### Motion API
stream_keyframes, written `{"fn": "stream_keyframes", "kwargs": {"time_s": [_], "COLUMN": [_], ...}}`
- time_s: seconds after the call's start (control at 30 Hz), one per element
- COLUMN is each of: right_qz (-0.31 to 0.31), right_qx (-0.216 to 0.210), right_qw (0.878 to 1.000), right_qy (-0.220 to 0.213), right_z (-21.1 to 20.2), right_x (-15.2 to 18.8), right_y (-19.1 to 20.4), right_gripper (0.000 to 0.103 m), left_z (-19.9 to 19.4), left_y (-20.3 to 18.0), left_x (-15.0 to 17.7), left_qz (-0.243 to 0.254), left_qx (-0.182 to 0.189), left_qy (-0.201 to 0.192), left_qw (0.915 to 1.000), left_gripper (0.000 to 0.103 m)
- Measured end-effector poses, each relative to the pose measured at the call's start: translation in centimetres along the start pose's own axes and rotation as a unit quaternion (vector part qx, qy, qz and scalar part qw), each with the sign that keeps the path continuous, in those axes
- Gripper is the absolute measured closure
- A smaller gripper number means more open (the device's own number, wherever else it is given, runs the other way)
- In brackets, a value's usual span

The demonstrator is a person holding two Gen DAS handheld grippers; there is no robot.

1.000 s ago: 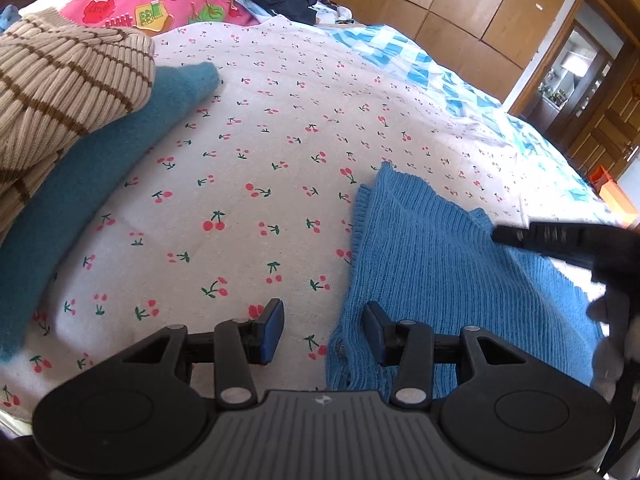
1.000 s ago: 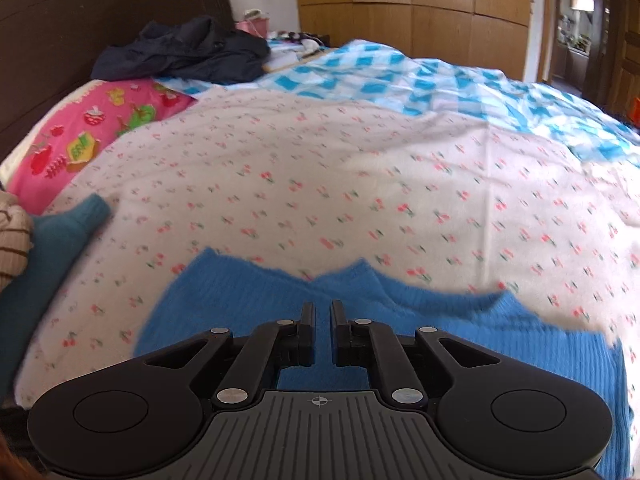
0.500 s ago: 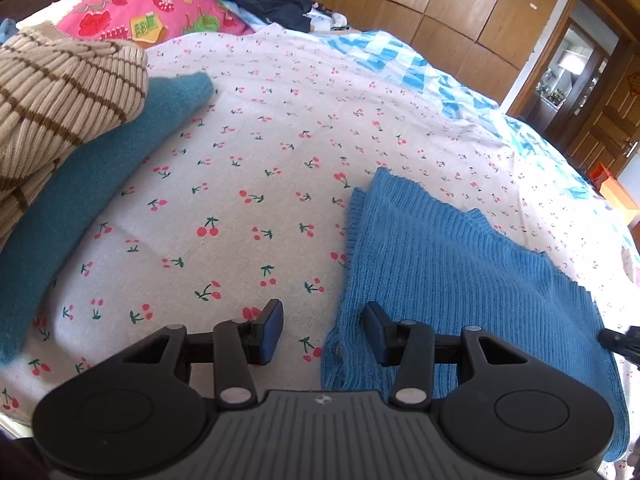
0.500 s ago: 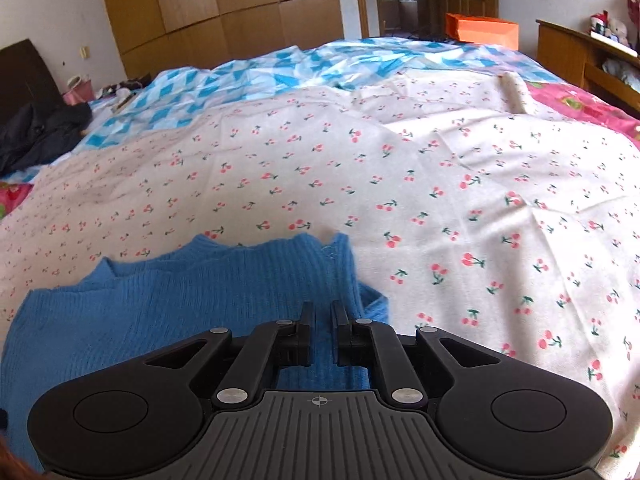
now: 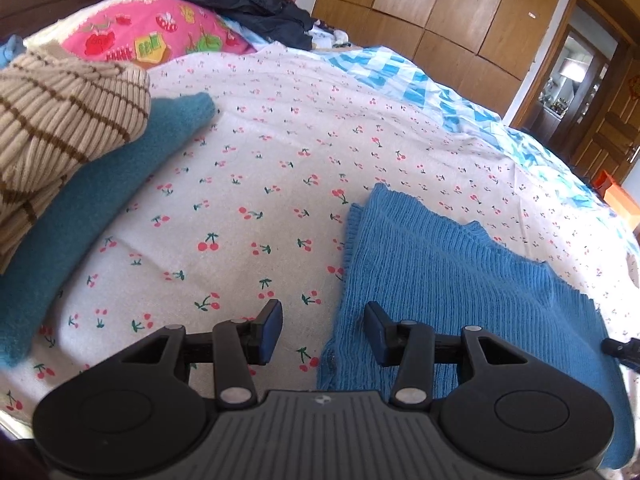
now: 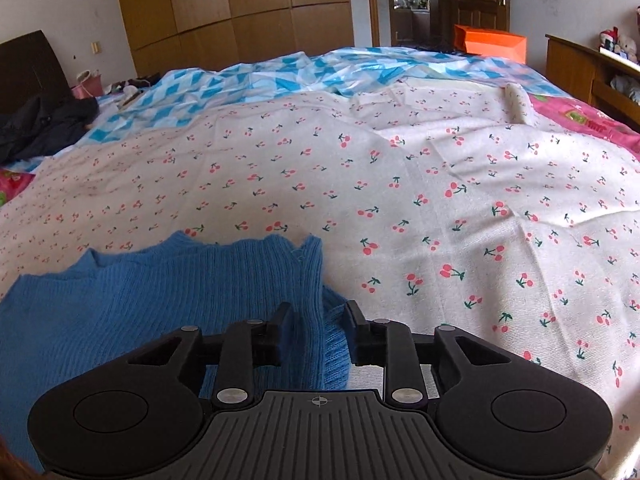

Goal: Fold small clothes

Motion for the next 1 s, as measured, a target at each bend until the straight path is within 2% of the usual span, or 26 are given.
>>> {"fn": "stream_keyframes", "kwargs": {"time_s": [0.17,0.27,0.43,0.63,0.7,0.73,0.87,0.93,1.0], "right_qz": [0.011,0.013,0.005,0.003,0.004,0.008,0.049,0.065,0.071], "right_qx": [-0.028,-0.04,-0.044,-0.048,-0.048,-0.05,-0.046,-0.027,-0.013], "right_qw": [1.0,0.999,0.999,0.999,0.999,0.999,0.997,0.997,0.997], "right_qy": [0.002,-0.006,-0.014,0.024,0.02,0.01,-0.032,-0.015,0.021], "right_z": [-1.5,-1.3,-0.4,1.9,1.7,1.2,-1.0,-0.2,1.4], "right_x": [0.5,0.4,-0.2,0.0,-0.2,-0.5,-2.2,-1.8,-0.2], "right_y": [-0.7,-0.5,0.0,0.1,0.1,0.0,-1.8,-3.2,-3.9], "right_gripper": [0.077,0.077,0.077,0.077,0.095,0.099,0.099,0.099,0.099], "left_z": [-0.3,0.1,-0.3,-0.2,-0.3,-0.3,-0.9,-0.7,-0.1], "left_y": [-1.1,-1.8,-2.4,-2.6,-2.5,-2.4,-2.4,-2.6,-2.7], "left_x": [0.1,0.6,0.6,0.8,0.7,0.7,0.3,0.4,0.8], "left_qz": [0.028,0.041,0.068,0.067,0.061,0.06,0.054,0.059,0.065], "left_qx": [0.008,0.011,0.011,0.015,0.015,0.014,0.021,0.022,0.016], "left_qy": [-0.014,-0.005,-0.017,-0.014,-0.014,-0.016,-0.033,-0.03,-0.012], "left_qw": [0.9995,0.9991,0.9975,0.9976,0.9979,0.998,0.9978,0.9976,0.9977], "left_gripper": [0.054,0.054,0.054,0.054,0.054,0.054,0.053,0.051,0.051]}}
Point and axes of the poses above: each gripper's, at about its wrist camera, not at the fingertips, and z roughly the way its jaws point, y to its left, x to its underside, the point moved 5 cm from there along z, roughly the way its jaws point, and after that the axes turned 13 degrees about -y, right-handed, at the moved point
